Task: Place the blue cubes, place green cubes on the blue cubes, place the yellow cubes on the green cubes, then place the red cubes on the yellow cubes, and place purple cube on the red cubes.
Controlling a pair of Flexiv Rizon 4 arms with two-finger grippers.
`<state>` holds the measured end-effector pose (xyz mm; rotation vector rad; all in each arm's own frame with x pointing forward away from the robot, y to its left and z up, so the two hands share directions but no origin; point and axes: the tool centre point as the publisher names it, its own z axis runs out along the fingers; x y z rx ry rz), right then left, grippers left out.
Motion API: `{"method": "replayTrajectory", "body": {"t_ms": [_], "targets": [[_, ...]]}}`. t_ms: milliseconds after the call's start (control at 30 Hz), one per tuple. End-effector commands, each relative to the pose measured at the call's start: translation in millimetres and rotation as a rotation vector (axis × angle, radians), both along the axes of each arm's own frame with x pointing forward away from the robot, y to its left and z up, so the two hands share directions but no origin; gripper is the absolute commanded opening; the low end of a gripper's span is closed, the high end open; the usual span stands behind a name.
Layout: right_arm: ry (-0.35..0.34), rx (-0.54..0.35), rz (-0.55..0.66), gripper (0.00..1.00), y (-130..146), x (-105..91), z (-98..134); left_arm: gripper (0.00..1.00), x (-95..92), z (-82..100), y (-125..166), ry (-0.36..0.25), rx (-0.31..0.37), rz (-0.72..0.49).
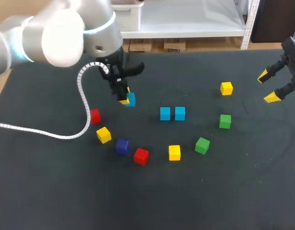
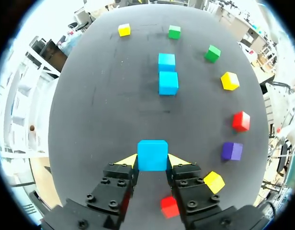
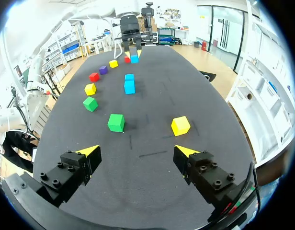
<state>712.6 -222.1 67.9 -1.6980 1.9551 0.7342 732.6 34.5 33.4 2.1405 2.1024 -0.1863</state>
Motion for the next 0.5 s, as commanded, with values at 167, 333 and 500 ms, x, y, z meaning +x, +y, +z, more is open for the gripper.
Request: {"method": "replayTrajectory", "body": {"t_ms": [167, 333, 500], "targets": [[-0.001, 0.002, 0.0, 1.0, 0, -0.1, 0, 0.0, -8.6, -4.0, -26, -0.004, 0.043, -0.003], [-0.001, 0.002, 0.0, 1.0, 0, -0.1, 0, 0.0, -16.7, -10.3, -40, -0.004, 0.043, 0.003], [-0.001, 0.002, 0.0, 1.0, 0, -0.1, 0, 0.0, -23.8, -14.8, -46, 0.002, 0.036, 0.016]]}}
